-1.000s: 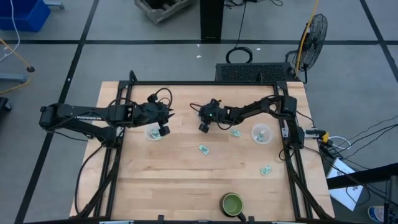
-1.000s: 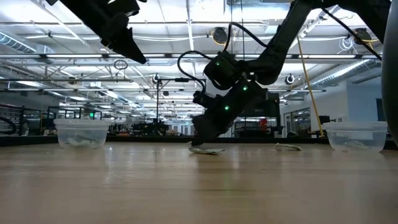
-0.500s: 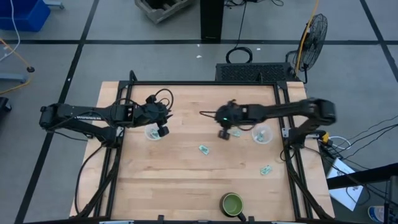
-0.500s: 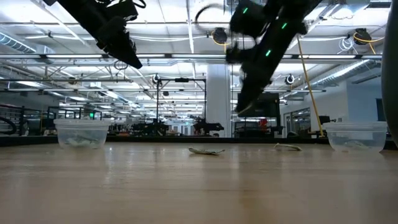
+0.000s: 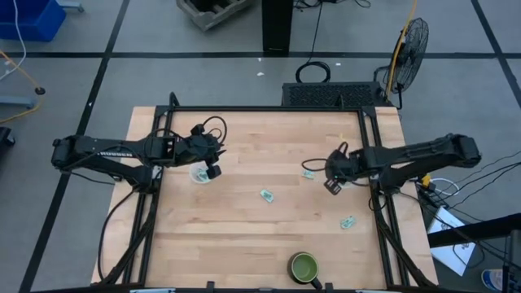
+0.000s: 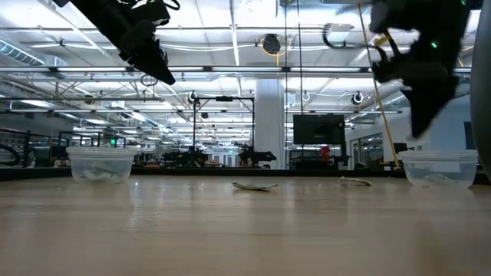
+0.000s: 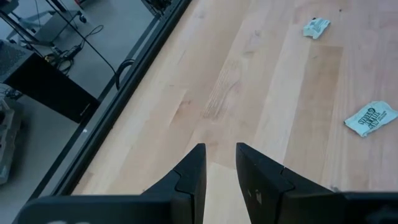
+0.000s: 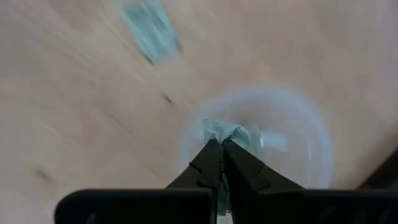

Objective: Pick and place Stevia / Truvia into bins
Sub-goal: Put the stevia packet into the right transparent container

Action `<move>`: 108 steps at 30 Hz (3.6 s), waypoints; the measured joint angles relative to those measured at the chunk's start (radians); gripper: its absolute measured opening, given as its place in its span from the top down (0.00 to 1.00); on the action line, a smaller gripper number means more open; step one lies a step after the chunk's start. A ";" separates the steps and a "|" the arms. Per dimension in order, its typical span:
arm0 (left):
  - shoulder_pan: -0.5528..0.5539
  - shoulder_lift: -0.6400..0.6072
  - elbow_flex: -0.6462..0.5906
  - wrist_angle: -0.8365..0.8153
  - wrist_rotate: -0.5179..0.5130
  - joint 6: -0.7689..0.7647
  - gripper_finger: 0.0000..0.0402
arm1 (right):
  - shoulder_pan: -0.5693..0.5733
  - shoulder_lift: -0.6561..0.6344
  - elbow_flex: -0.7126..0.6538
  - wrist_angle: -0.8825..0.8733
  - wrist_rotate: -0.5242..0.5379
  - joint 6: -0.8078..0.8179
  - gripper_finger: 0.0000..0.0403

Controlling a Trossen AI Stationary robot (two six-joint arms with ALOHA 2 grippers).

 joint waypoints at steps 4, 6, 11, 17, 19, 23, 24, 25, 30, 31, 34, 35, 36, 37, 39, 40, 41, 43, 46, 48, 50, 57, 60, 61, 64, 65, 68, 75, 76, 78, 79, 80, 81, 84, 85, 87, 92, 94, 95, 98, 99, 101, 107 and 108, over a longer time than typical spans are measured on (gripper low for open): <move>0.000 0.000 0.000 0.000 0.000 0.000 0.76 | 0.002 -0.028 -0.106 0.063 -0.032 0.034 0.99; 0.000 0.000 0.000 0.000 0.000 0.000 0.76 | 0.003 -0.029 -0.131 0.074 -0.003 0.009 0.99; 0.000 0.000 0.000 0.000 0.000 -0.014 0.76 | 0.003 -0.029 -0.143 0.066 0.022 -0.046 0.96; 0.000 0.000 0.000 0.000 0.000 -0.027 0.76 | 0.004 -0.029 -0.143 0.070 0.011 -0.080 0.83; 0.000 0.000 0.000 -0.001 0.000 -0.027 0.76 | 0.003 -0.029 -0.143 0.068 -0.005 -0.081 0.79; 0.000 0.000 0.000 -0.001 0.000 -0.027 0.76 | 0.012 -0.029 -0.141 0.052 -0.126 -0.100 0.74; 0.000 0.000 0.000 -0.002 0.000 -0.027 0.76 | 0.019 -0.029 -0.136 0.037 -0.162 -0.097 0.74; 0.000 0.000 0.000 -0.002 0.000 -0.026 0.76 | 0.024 -0.029 -0.125 0.019 -0.201 -0.080 0.75; 0.000 0.000 0.000 -0.002 0.000 -0.024 0.76 | 0.045 -0.029 -0.044 -0.122 -0.335 0.050 0.79; 0.000 0.000 0.000 -0.002 0.000 -0.024 0.76 | 0.045 -0.029 -0.031 -0.134 -0.292 0.053 0.80; 0.000 0.000 0.000 -0.002 -0.001 -0.024 0.76 | 0.043 -0.030 0.012 -0.147 -0.148 0.078 0.81; 0.000 0.000 0.000 -0.002 -0.001 -0.024 0.76 | 0.043 -0.036 0.026 -0.151 -0.137 0.086 0.82; 0.000 0.000 0.000 -0.002 -0.001 -0.024 0.76 | 0.047 -0.042 0.044 -0.151 -0.151 0.096 0.82; 0.000 0.000 0.000 -0.002 -0.001 -0.027 0.76 | 0.052 -0.048 0.065 -0.147 -0.179 0.111 0.82; 0.000 0.000 0.000 -0.002 -0.001 -0.028 0.76 | 0.081 -0.064 0.098 -0.130 -0.239 0.156 0.82; 0.000 0.000 0.000 -0.002 -0.001 -0.028 0.76 | 0.105 -0.071 0.111 -0.115 -0.265 0.188 0.82; 0.000 0.000 0.000 -0.002 -0.001 -0.029 0.76 | 0.140 -0.079 0.119 -0.100 -0.277 0.224 0.82; 0.000 0.000 0.000 -0.002 -0.001 -0.030 0.76 | 0.219 -0.088 0.125 -0.038 -0.295 0.316 0.82; 0.000 0.000 0.000 -0.002 -0.001 -0.030 0.76 | 0.366 -0.082 0.125 0.066 -0.297 0.461 0.83; 0.000 0.000 0.000 -0.002 -0.001 -0.030 0.76 | 0.461 -0.068 0.125 0.105 -0.300 0.584 0.84; 0.000 0.000 0.000 -0.002 -0.001 -0.030 0.76 | 0.543 -0.048 0.119 0.112 -0.305 0.742 0.85; 0.000 0.000 0.000 -0.002 -0.001 -0.055 0.76 | 0.696 0.002 -0.005 0.151 -0.345 1.109 0.86; 0.000 0.000 0.000 -0.002 0.000 -0.100 0.76 | 0.701 0.005 -0.097 0.192 -0.373 1.141 0.85; 0.000 0.000 0.000 -0.003 0.000 -0.105 0.76 | 0.697 0.004 -0.123 0.201 -0.391 1.147 0.84; 0.000 0.000 0.000 -0.003 0.000 -0.095 0.76 | 0.689 0.004 -0.189 0.221 -0.395 1.172 0.84; 0.000 0.000 0.000 -0.003 0.000 -0.093 0.76 | 0.689 0.004 -0.209 0.239 -0.392 1.167 0.85; 0.000 0.000 0.000 -0.003 0.000 -0.096 0.76 | 0.689 0.004 -0.263 0.338 -0.393 1.150 0.85; 0.000 0.000 0.000 -0.003 -0.001 -0.102 0.76 | 0.688 0.002 -0.333 0.498 -0.393 1.158 0.85; 0.000 0.000 0.000 -0.003 -0.001 -0.102 0.76 | 0.688 0.002 -0.337 0.500 -0.393 1.158 0.85; 0.000 0.000 0.000 -0.003 -0.002 -0.103 0.76 | 0.688 0.001 -0.345 0.502 -0.391 1.158 0.85; 0.000 0.000 0.000 -0.003 -0.002 -0.103 0.76 | 0.688 0.001 -0.348 0.506 -0.381 1.158 0.85; 0.000 0.000 0.000 -0.003 -0.002 -0.103 0.76 | 0.689 0.001 -0.352 0.513 -0.371 1.158 0.85; 0.000 0.000 0.000 -0.003 -0.002 -0.103 0.76 | 0.689 0.001 -0.357 0.524 -0.364 1.158 0.85; 0.000 0.000 0.000 -0.003 -0.002 -0.103 0.76 | 0.689 0.000 -0.360 0.531 -0.363 1.152 0.85; 0.000 0.000 0.000 -0.003 -0.002 -0.103 0.76 | 0.689 0.000 -0.360 0.528 -0.362 1.141 0.85; 0.000 0.000 0.000 -0.003 -0.002 -0.104 0.76 | 0.689 0.001 -0.361 0.504 -0.354 1.099 0.85; -0.001 0.000 0.000 -0.003 -0.001 -0.105 0.76 | 0.688 -0.009 -0.362 0.469 -0.374 1.186 0.88; 0.000 0.000 0.000 -0.003 -0.001 -0.105 0.76 | 0.688 -0.021 -0.356 0.469 -0.371 1.165 0.90; -0.001 0.000 0.000 -0.003 -0.001 -0.105 0.76 | 0.688 -0.029 -0.351 0.467 -0.361 1.149 0.91; -0.001 0.000 0.000 -0.003 -0.001 -0.105 0.76 | 0.689 -0.058 -0.334 0.456 -0.299 1.131 0.91; -0.001 0.000 0.000 -0.003 -0.001 -0.105 0.76 | 0.688 -0.068 -0.327 0.455 -0.276 1.132 0.91; -0.001 0.001 0.000 -0.003 -0.001 -0.105 0.76 | 0.688 -0.087 -0.314 0.463 -0.266 1.131 0.90; -0.001 0.001 0.000 -0.004 -0.001 -0.105 0.76 | 0.688 -0.137 -0.304 0.462 -0.265 1.132 0.86; -0.001 0.001 0.000 -0.004 -0.001 -0.105 0.76 | 0.689 -0.144 -0.303 0.460 -0.265 1.132 0.85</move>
